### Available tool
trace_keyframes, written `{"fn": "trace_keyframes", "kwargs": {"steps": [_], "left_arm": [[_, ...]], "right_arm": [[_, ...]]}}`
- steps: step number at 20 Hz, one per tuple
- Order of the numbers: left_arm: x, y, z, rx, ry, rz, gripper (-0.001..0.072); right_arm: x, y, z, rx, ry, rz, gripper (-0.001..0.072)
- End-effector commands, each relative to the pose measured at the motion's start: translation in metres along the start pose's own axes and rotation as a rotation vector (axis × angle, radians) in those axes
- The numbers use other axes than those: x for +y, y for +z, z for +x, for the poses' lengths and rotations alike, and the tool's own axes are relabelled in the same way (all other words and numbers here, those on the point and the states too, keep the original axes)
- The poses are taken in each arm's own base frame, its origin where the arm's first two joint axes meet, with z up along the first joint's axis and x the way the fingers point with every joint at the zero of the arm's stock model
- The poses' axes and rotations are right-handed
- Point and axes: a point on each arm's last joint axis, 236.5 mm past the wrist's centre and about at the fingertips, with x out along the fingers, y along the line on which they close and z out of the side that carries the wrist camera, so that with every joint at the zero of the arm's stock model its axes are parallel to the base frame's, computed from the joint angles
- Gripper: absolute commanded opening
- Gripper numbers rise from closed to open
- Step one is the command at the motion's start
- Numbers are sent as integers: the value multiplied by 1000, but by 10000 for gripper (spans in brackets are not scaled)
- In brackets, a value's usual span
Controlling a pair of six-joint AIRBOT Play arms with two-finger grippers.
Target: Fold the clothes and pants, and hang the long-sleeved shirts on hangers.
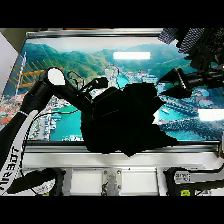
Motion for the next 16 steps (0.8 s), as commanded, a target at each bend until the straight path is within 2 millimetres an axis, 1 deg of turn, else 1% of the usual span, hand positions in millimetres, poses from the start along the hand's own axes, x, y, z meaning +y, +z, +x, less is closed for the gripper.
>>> {"fn": "trace_keyframes", "kwargs": {"steps": [1,7,16], "left_arm": [[-1,0,0,1,-3,-1,8],[-5,-3,0,14,-23,0,8],[-5,-3,0,15,-22,-1,8]], "right_arm": [[3,-1,13,-4,48,21,679],[7,0,28,4,91,18,679],[8,0,30,5,95,35,679]]}}
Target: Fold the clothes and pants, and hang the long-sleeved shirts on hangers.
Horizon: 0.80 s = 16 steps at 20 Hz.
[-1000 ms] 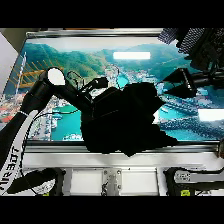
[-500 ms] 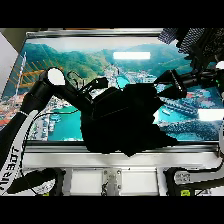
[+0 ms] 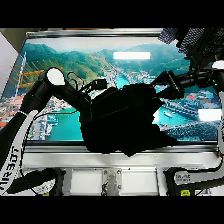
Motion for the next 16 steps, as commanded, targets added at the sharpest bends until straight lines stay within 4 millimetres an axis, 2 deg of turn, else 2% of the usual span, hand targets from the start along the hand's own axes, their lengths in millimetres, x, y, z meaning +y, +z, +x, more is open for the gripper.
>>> {"fn": "trace_keyframes", "kwargs": {"steps": [1,11,12,14,15,16], "left_arm": [[0,2,0,-7,-1,-1,8],[0,2,0,-8,-1,0,8],[0,2,0,-8,-1,-1,8],[0,2,0,-7,-1,0,8],[0,2,0,-7,-1,-1,8],[0,2,0,-7,-1,0,8]], "right_arm": [[1,1,1,-4,7,3,680],[2,1,1,-3,8,2,670],[2,1,1,-3,8,3,609],[2,1,1,-3,9,2,186],[2,1,1,-3,9,3,4],[2,1,1,-3,9,3,12]]}}
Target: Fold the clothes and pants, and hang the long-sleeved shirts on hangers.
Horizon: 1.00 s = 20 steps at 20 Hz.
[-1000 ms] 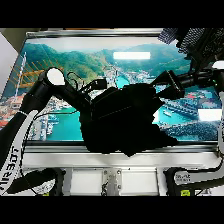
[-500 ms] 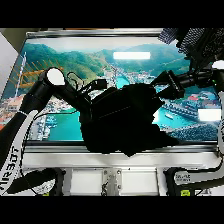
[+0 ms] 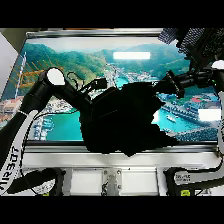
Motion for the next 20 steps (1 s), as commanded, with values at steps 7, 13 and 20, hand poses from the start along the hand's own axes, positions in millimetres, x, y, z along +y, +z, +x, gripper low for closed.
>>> {"fn": "trace_keyframes", "kwargs": {"steps": [7,13,20], "left_arm": [[0,-1,0,5,1,4,8],[0,-1,0,4,2,-20,448],[1,-3,-4,3,3,-143,449]], "right_arm": [[-1,0,0,0,-1,21,9],[-1,0,0,0,-2,20,8],[-1,0,0,0,-3,20,5]]}}
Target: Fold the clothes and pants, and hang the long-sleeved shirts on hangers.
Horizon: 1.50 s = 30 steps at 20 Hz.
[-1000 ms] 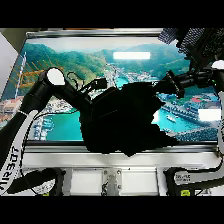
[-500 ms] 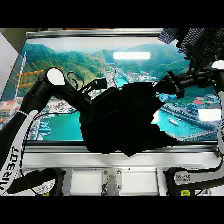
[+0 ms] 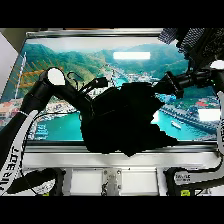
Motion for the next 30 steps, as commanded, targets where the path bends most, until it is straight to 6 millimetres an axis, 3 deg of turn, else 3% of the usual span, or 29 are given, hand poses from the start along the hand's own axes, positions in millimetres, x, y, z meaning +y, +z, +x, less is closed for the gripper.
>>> {"fn": "trace_keyframes", "kwargs": {"steps": [1,9,13,15,19,23,25,27,30], "left_arm": [[4,-4,-5,-3,8,-101,449],[6,-16,-12,18,-2,-204,448],[24,-41,-18,109,110,-304,449],[27,-36,-27,64,141,-305,449],[49,-29,-71,-111,276,-449,449],[72,-48,-128,-302,402,-767,448],[73,-59,-143,-361,426,-885,448],[68,-72,-133,-389,429,-977,448],[62,-77,-92,-417,400,-1078,448]], "right_arm": [[-1,0,0,-1,-5,0,5],[-3,0,0,-2,-11,0,4],[-3,0,0,-2,-11,0,4],[-3,0,0,-2,-11,0,4],[-2,1,0,-2,-11,0,4],[-3,2,-1,-2,-22,-5,4],[-9,8,-2,-4,-69,-21,4],[-10,20,-3,-31,-93,-42,4],[-7,36,-4,-90,-94,-62,3]]}}
